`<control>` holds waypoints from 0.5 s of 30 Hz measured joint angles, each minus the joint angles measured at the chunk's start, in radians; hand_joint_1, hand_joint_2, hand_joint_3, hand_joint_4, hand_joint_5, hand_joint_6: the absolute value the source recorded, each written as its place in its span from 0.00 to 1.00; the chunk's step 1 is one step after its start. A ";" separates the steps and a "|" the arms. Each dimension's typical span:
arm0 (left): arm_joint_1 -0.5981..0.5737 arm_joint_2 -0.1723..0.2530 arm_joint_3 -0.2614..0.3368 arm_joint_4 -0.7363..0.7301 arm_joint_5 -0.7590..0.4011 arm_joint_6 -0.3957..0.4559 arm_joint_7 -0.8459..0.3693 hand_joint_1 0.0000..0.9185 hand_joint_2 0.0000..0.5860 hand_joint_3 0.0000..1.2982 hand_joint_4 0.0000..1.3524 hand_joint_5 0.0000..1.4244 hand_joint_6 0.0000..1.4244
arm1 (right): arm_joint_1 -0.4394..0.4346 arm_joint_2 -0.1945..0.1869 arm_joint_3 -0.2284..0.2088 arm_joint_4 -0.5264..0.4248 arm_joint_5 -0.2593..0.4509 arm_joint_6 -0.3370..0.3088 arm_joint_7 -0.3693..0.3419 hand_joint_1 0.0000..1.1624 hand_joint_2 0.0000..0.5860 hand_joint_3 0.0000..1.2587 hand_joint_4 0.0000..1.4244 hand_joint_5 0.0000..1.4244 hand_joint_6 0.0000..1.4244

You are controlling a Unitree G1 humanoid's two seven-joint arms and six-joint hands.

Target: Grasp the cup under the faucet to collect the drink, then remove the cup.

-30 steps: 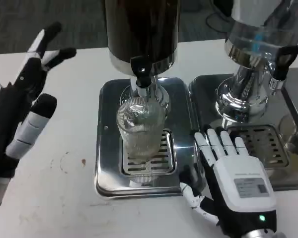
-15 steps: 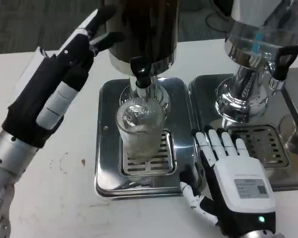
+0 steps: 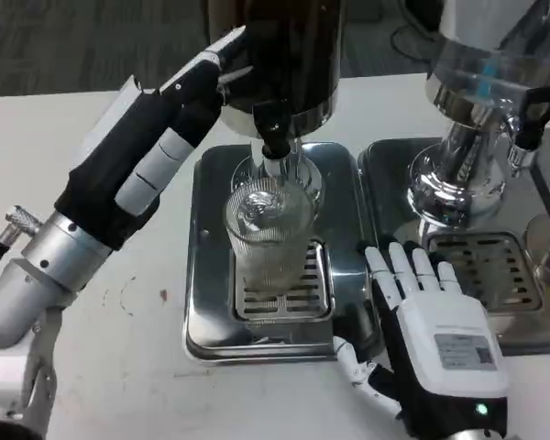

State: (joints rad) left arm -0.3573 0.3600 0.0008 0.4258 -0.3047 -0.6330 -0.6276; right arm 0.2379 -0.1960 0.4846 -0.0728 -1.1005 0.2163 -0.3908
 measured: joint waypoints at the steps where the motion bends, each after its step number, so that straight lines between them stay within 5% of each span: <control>1: 0.000 -0.005 0.000 0.001 0.001 0.000 -0.004 0.00 0.19 0.14 0.00 0.14 0.09 | 0.003 0.000 0.000 0.000 0.000 0.001 0.000 0.16 0.72 0.06 0.00 0.00 0.00; 15: 0.049 -0.012 -0.008 -0.025 0.034 0.020 -0.048 0.00 0.18 0.16 0.00 0.15 0.11 | 0.012 0.001 0.000 -0.001 0.006 0.001 0.000 0.15 0.73 0.07 0.00 0.00 0.03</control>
State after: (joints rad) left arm -0.3083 0.3476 -0.0074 0.4007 -0.2711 -0.6134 -0.6754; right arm 0.2503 -0.1950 0.4846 -0.0739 -1.0946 0.2175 -0.3907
